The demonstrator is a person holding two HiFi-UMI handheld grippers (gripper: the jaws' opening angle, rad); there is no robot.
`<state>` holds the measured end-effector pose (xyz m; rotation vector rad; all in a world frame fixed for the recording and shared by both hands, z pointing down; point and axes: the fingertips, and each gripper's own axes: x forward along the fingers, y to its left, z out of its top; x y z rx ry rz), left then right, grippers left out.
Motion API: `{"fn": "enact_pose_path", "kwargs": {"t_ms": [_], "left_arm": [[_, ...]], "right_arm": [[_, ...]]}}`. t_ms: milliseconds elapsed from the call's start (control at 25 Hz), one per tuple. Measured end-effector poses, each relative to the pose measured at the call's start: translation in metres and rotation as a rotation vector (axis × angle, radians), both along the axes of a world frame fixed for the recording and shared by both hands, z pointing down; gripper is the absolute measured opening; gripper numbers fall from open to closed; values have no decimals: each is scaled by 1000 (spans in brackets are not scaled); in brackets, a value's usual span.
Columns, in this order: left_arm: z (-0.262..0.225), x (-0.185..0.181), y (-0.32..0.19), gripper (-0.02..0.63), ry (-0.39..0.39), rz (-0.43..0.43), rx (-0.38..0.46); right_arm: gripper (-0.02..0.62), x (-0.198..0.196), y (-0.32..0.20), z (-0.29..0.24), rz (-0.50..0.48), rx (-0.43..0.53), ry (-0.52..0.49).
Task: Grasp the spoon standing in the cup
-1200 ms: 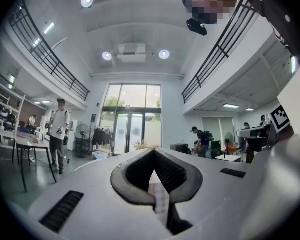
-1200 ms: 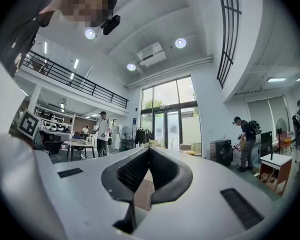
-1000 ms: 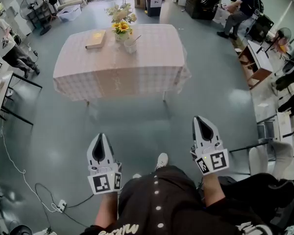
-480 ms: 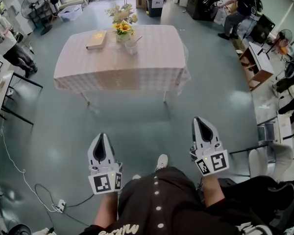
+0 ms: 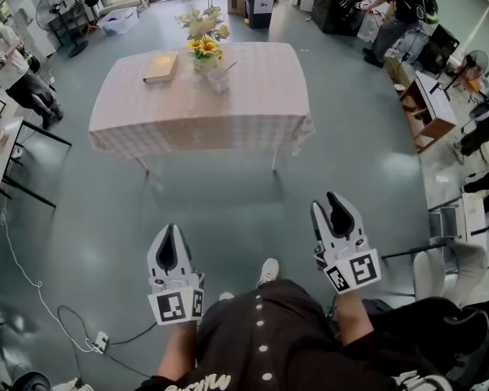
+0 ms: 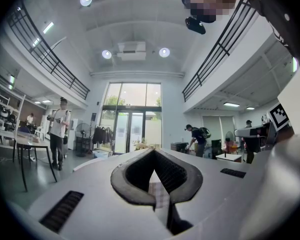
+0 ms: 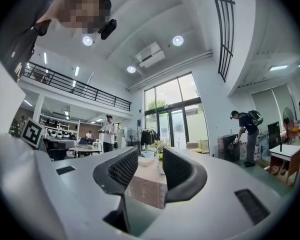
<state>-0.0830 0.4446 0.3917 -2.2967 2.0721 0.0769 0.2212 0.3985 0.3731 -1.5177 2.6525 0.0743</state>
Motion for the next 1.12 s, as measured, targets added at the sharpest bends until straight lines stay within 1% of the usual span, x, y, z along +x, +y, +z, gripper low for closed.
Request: {"fn": "enact_pose_path", "kwargs": {"t_ms": [120, 440, 680, 920, 1120], "left_arm": [[-1, 3, -3, 17, 1, 0, 2], [-1, 15, -14, 17, -1, -2, -3], [2, 29, -27, 17, -2, -11, -7], [3, 52, -47, 17, 4, -31, -7], [2, 71, -54, 17, 7, -41, -14]], "right_arm": [[171, 0, -4, 1, -14, -6, -4], [262, 4, -15, 3, -48, -21, -19], [264, 15, -30, 7, -60, -25, -7], [264, 38, -53, 7, -76, -19, 5], [264, 56, -66, 10, -85, -21, 8]]}}
